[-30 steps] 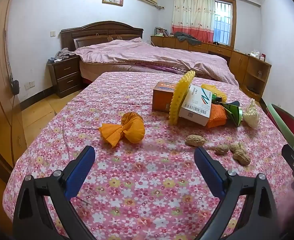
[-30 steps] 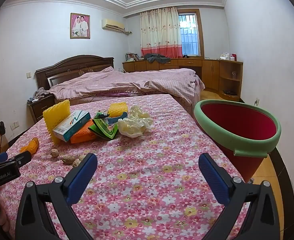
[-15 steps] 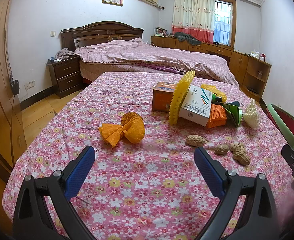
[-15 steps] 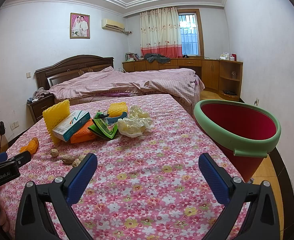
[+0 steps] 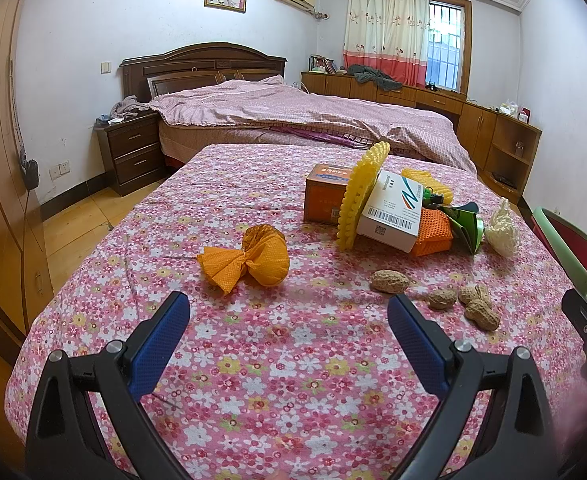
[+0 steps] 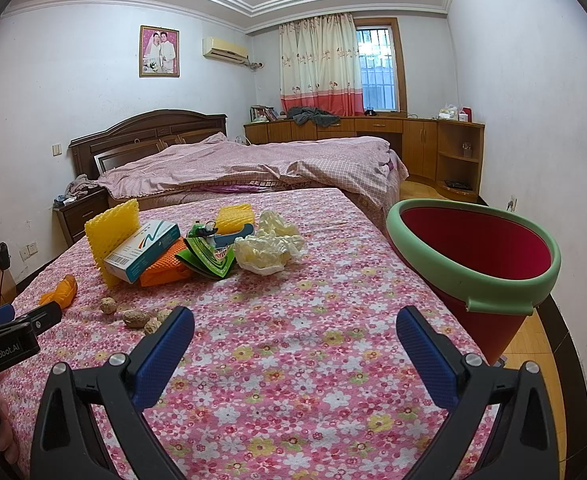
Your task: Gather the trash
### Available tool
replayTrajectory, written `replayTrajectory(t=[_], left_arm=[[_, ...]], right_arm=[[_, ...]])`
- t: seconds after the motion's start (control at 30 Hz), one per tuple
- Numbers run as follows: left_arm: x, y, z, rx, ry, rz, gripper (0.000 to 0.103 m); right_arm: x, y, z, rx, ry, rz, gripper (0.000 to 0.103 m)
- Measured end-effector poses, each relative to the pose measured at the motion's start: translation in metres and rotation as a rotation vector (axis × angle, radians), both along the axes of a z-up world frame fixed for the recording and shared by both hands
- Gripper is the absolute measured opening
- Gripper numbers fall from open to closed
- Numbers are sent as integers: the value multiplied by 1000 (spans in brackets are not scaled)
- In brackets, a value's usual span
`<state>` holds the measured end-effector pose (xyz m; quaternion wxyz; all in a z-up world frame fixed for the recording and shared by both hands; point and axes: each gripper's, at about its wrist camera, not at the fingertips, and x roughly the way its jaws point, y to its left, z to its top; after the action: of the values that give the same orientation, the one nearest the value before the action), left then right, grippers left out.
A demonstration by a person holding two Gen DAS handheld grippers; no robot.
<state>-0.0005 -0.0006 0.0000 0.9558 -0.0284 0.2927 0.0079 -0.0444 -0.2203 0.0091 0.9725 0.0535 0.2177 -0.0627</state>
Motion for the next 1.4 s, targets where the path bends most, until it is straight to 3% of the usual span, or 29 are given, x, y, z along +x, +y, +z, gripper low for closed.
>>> replayTrajectory(t=[1.4], left_arm=[[8,-1,1,-23,22,-9,98]], right_arm=[[1,-1,1,0,11,5,103]])
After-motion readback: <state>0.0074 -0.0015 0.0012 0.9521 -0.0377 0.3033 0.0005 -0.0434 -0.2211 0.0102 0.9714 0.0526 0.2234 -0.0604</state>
